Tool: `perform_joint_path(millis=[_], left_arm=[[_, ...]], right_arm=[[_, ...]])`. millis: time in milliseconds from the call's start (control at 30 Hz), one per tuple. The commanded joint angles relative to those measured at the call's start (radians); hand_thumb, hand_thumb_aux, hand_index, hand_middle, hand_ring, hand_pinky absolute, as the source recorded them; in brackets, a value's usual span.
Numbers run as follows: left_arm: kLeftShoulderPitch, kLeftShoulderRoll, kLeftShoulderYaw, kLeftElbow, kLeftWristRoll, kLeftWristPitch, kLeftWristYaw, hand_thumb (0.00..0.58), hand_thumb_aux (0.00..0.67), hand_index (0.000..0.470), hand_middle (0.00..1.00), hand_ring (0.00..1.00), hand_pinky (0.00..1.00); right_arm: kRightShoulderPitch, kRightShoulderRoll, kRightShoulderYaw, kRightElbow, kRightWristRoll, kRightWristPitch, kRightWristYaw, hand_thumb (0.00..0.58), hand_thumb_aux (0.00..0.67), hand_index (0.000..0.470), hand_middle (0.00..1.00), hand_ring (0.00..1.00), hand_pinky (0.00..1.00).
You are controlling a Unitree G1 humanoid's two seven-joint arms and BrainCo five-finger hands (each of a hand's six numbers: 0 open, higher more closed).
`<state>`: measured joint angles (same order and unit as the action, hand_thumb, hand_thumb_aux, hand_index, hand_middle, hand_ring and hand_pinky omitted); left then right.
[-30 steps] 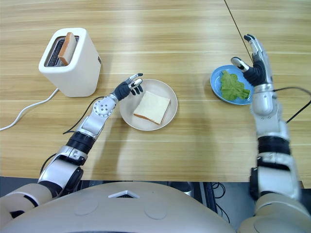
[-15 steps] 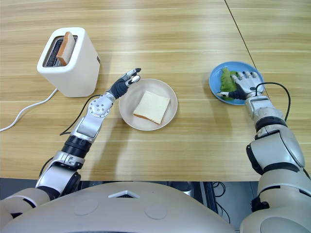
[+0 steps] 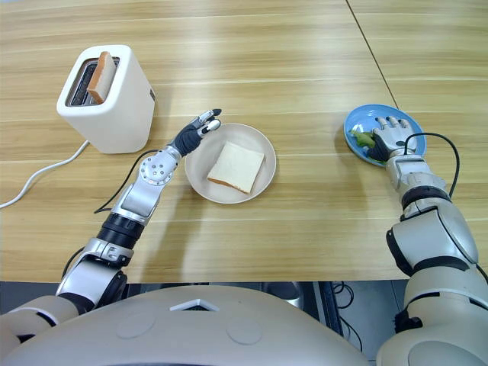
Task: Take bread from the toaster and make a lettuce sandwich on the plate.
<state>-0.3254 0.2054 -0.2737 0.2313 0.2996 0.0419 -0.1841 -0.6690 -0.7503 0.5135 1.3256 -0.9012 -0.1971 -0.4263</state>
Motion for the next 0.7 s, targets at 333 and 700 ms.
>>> perform_joint_path(millis=[333, 700], left_arm=[[-0.001, -0.003, 0.031, 0.013, -0.006, 0.008, 0.021, 0.000, 0.000, 0.000, 0.00, 0.00, 0.00], [-0.039, -0.021, 0.152, 0.054, -0.095, -0.052, 0.081, 0.000, 0.000, 0.000, 0.00, 0.00, 0.00]], right_arm=[[0.032, -0.084, -0.027, -0.234, 0.059, -0.105, -0.126, 0.580, 0.670, 0.460, 1.00, 1.00, 1.00], [0.160, 0.012, -0.058, -0.939, 0.010, -0.021, 0.039, 0.580, 0.670, 0.460, 1.00, 1.00, 1.00]])
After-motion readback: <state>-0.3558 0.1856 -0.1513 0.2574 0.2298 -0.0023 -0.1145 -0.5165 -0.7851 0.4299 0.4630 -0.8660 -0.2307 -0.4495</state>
